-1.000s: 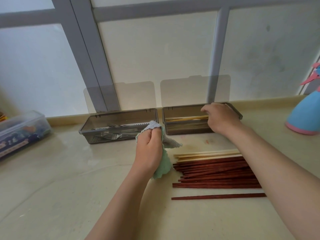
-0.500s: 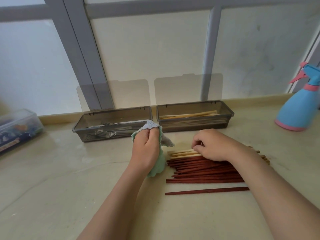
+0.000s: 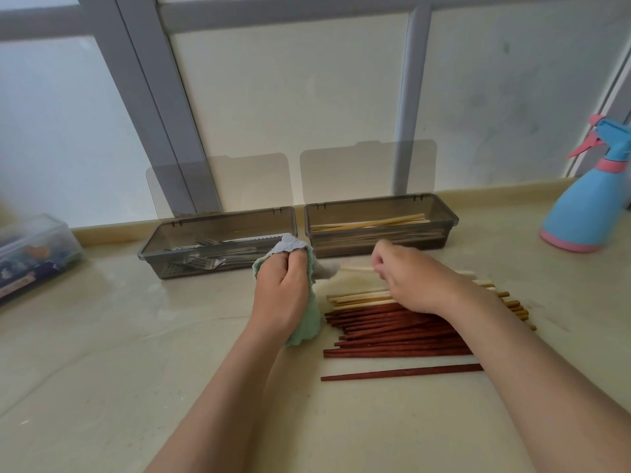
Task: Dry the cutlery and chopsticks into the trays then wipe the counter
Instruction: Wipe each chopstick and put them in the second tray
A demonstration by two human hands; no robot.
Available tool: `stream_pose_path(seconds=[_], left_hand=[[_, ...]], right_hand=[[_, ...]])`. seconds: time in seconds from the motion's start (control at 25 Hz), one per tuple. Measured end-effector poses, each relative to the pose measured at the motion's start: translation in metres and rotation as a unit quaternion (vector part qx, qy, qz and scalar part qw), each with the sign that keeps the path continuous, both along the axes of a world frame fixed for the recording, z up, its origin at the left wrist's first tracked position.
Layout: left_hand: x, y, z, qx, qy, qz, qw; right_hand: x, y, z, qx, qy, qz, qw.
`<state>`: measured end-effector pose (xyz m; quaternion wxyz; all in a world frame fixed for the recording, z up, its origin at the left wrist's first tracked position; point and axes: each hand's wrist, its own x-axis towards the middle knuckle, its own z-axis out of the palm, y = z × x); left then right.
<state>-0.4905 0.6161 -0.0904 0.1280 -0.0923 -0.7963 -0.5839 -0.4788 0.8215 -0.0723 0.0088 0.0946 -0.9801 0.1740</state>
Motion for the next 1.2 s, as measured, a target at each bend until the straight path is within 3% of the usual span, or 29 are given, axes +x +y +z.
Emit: stream_pose_path(seconds=[0.16, 0.32, 0.44, 0.56, 0.72, 1.2], left_hand=[[0.003, 0.002, 0.006, 0.026, -0.013, 0.027, 0.999], [0.003, 0.002, 0.009, 0.086, -0.035, 0.081, 0.992], [0.004, 0.002, 0.01, 0.105, -0.041, 0.073, 0.991], [0.008, 0.005, 0.01, 0.073, -0.023, 0.008, 0.997], [0.012, 0.007, 0.014, 0.066, 0.009, -0.003, 0.998], [0.014, 0.019, 0.006, 0.063, 0.046, 0.002, 0.997]], right_hand=[[0.006, -0.006, 0.01, -0.068, 0.139, 0.027, 0.988], [0.005, -0.006, 0.007, -0.082, 0.198, -0.033, 0.976], [0.006, -0.007, 0.007, -0.128, 0.202, -0.03, 0.97], [0.011, -0.018, 0.007, -0.156, 0.169, 0.048, 0.972], [0.014, -0.028, 0.001, -0.18, 0.163, 0.105, 0.964], [0.016, -0.061, -0.013, -0.256, 0.219, 0.107, 0.935]])
